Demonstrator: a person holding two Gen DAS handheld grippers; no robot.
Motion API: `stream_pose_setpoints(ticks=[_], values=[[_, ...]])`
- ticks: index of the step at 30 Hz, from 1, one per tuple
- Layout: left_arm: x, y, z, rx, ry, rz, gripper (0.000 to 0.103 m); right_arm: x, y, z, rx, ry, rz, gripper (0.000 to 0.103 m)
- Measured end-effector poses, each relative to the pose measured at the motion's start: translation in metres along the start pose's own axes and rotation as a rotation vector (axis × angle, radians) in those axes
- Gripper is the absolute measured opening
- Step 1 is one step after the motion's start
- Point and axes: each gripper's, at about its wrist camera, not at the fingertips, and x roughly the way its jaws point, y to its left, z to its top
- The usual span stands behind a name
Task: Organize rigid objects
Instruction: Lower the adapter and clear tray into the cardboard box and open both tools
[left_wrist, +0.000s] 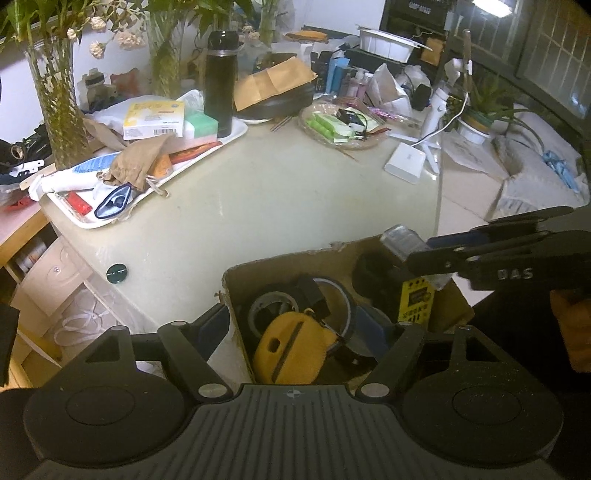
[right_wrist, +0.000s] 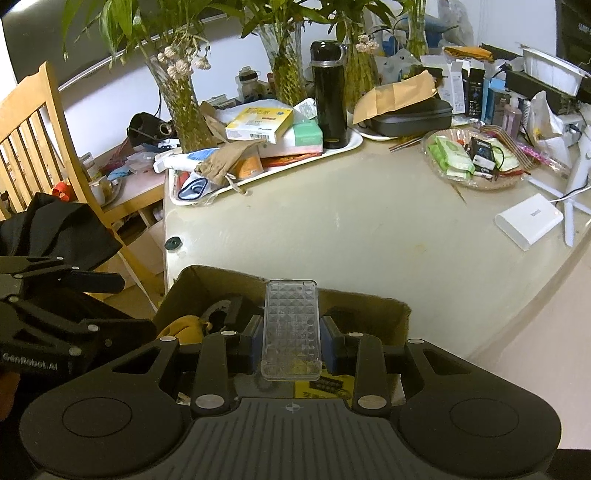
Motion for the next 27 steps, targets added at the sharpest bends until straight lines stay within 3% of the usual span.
stream_pose_setpoints(ticks=[9,10,13,14,17,27], values=[[-0.003,0.001,-0.005,-0.021,-0.008,0.008,0.075,0.019,0.011,0.002,0.001,0.007,-0.028,0.037],[-0.003,0.001,-0.005,-0.023,-0.008,0.009,0.075,0.023,0.011,0.003,0.0,0.013,-0.039,0.041],[-0.003,0.002,-0.005,-0.026,-0.01,0.009,0.075,0.025,0.012,0.002,-0.008,0.002,-0.059,0.081],[-0.003,0.002,-0.005,-0.026,-0.009,0.01,0.075,0.024,0.013,0.002,-0.017,-0.003,-0.063,0.09],[-0.003,0.003,-0.005,-0.029,-0.01,0.013,0.075,0.022,0.013,0.002,-0.038,-0.012,-0.083,0.099],[-0.003,0.002,-0.005,-0.028,-0.013,0.013,0.075,0.017,0.007,-0.001,-0.039,-0.003,-0.104,0.103]])
